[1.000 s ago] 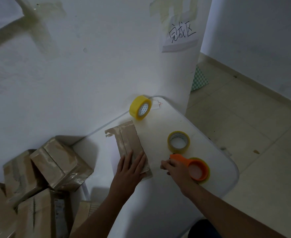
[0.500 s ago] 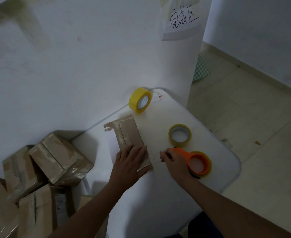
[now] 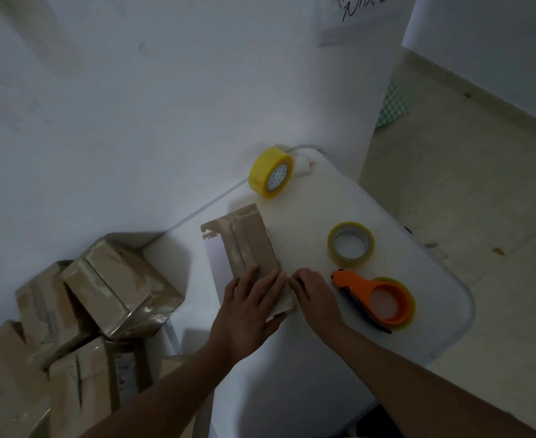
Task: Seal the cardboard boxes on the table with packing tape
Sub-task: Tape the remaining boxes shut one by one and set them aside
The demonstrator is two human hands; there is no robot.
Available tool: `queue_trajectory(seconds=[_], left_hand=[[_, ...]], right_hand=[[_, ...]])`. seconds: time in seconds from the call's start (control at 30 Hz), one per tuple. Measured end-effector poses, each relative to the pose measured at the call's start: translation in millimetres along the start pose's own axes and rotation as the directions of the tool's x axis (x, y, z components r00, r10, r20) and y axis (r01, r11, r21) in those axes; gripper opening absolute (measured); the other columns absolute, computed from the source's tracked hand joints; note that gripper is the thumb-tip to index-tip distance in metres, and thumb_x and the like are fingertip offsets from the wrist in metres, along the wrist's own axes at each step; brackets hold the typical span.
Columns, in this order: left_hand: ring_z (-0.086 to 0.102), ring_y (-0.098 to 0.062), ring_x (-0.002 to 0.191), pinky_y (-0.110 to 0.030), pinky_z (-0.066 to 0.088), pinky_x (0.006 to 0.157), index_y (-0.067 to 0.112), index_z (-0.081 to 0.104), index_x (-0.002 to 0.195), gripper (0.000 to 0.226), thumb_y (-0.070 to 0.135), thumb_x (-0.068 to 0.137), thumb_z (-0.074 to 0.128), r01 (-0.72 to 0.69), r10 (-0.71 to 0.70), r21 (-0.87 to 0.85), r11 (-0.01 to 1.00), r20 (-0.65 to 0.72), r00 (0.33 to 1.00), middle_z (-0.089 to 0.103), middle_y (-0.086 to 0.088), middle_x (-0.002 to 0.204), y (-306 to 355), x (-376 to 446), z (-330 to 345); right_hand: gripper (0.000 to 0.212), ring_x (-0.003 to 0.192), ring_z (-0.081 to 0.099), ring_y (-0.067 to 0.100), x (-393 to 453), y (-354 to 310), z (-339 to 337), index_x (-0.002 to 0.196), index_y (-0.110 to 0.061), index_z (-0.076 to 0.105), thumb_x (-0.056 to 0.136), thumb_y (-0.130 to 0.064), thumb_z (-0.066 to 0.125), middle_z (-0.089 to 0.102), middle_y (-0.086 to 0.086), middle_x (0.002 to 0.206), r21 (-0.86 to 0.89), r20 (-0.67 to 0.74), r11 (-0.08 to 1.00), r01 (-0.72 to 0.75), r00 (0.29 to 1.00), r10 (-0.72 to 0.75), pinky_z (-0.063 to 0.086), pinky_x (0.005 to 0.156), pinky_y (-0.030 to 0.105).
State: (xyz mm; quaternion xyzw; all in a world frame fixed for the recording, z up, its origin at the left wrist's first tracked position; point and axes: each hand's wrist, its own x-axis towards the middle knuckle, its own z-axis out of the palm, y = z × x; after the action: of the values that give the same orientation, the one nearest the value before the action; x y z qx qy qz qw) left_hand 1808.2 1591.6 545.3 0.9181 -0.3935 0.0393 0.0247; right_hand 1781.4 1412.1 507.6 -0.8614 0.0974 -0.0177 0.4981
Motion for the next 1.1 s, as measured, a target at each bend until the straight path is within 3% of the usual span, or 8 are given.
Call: queue_trajectory(seconds=[0.27, 0.43, 0.53, 0.67, 0.77, 0.87, 1.0, 1.1], left_hand=[[0.039, -0.036, 0.139, -0.048, 0.035, 0.106, 0.022, 0.039, 0.150, 0.070, 0.057, 0.091, 0.053, 0.007, -0.007, -0.005, 1.000, 0.002, 1.000, 0.045, 0.000, 0.150, 0.3, 0.2, 3.5], [0.040, -0.036, 0.138, -0.048, 0.036, 0.105, 0.023, 0.037, 0.151, 0.071, 0.056, 0.091, 0.055, 0.023, -0.023, -0.004, 1.000, 0.010, 1.000, 0.046, 0.001, 0.148, 1.0, 2.0, -1.3], [0.038, -0.034, 0.140, -0.047, 0.035, 0.106, 0.023, 0.039, 0.151, 0.070, 0.057, 0.091, 0.053, 0.029, -0.029, -0.003, 1.000, 0.021, 0.999, 0.046, 0.001, 0.148, 0.9, 0.6, -2.3], [0.038, -0.035, 0.139, -0.048, 0.037, 0.105, 0.023, 0.039, 0.151, 0.072, 0.058, 0.091, 0.055, 0.029, -0.029, 0.006, 1.000, 0.022, 0.999, 0.045, 0.000, 0.150, -1.3, -0.3, 0.1], [0.037, -0.035, 0.140, -0.048, 0.036, 0.106, 0.022, 0.038, 0.151, 0.073, 0.059, 0.090, 0.055, 0.021, -0.022, 0.006, 1.000, 0.018, 1.000, 0.044, -0.001, 0.151, -1.0, -0.2, 2.7], [0.037, -0.035, 0.140, -0.047, 0.034, 0.106, 0.021, 0.038, 0.152, 0.074, 0.060, 0.091, 0.052, 0.021, -0.021, 0.011, 1.000, 0.020, 1.000, 0.044, -0.001, 0.151, -1.4, 0.3, 2.9], [0.039, -0.034, 0.138, -0.047, 0.037, 0.105, 0.019, 0.037, 0.152, 0.075, 0.060, 0.091, 0.053, 0.014, -0.014, 0.003, 1.000, 0.002, 1.000, 0.044, -0.001, 0.150, -1.9, -0.9, 2.0], [0.041, -0.033, 0.137, -0.046, 0.039, 0.104, 0.019, 0.038, 0.152, 0.074, 0.060, 0.091, 0.051, 0.004, -0.004, -0.005, 1.000, -0.020, 1.000, 0.045, 0.000, 0.150, -4.8, -1.2, 2.2]], right_hand=[[0.022, 0.069, 0.045, 0.015, -2.0, 0.3, 9.8, 0.084, -0.017, 0.042, 0.104, -0.026, 0.040, 0.045, -0.004, 0.079, -0.019, 0.082, 0.997, -0.077, 0.994, 0.078, 0.036, 0.062, 0.030], [0.017, 0.078, 0.052, 0.023, 14.3, -2.9, 3.3, 0.093, -0.015, 0.039, 0.101, -0.029, 0.042, 0.050, 0.004, 0.090, -0.177, 0.223, 0.969, -0.172, 0.952, 0.210, 0.043, 0.069, 0.041], [0.005, 0.076, 0.046, 0.024, 20.9, -2.5, -2.1, 0.102, -0.011, 0.043, 0.098, -0.014, 0.044, 0.047, 0.008, 0.106, -0.353, 0.343, 0.933, -0.066, 0.919, 0.195, 0.037, 0.063, 0.035], [0.024, 0.071, 0.037, 0.017, 4.8, -4.3, -23.2, 0.100, -0.010, 0.050, 0.083, 0.007, 0.049, 0.048, 0.007, 0.103, -0.446, 0.341, 0.882, 0.152, 0.940, 0.011, 0.024, 0.052, 0.023], [0.033, 0.087, 0.049, 0.022, -9.1, -20.7, -26.7, 0.116, -0.007, 0.051, 0.085, 0.003, 0.050, 0.048, 0.010, 0.109, -0.507, 0.412, 0.781, 0.364, 0.899, -0.151, 0.029, 0.066, 0.022], [0.039, 0.102, 0.050, 0.027, 4.7, -36.9, -28.6, 0.133, -0.002, 0.040, 0.094, -0.005, 0.042, 0.043, 0.015, 0.125, -0.556, 0.440, 0.730, 0.397, 0.886, -0.147, 0.038, 0.079, 0.030], [0.028, 0.088, 0.055, 0.027, 25.1, -39.8, -38.7, 0.122, -0.005, 0.046, 0.094, -0.004, 0.044, 0.042, 0.011, 0.122, -0.390, 0.371, 0.873, 0.293, 0.918, -0.142, 0.043, 0.070, 0.033], [0.018, 0.090, 0.058, 0.023, 15.1, -22.2, -54.6, 0.112, -0.011, 0.051, 0.094, -0.011, 0.052, 0.049, 0.004, 0.114, -0.331, 0.348, 0.913, 0.237, 0.930, -0.115, 0.045, 0.075, 0.031]])
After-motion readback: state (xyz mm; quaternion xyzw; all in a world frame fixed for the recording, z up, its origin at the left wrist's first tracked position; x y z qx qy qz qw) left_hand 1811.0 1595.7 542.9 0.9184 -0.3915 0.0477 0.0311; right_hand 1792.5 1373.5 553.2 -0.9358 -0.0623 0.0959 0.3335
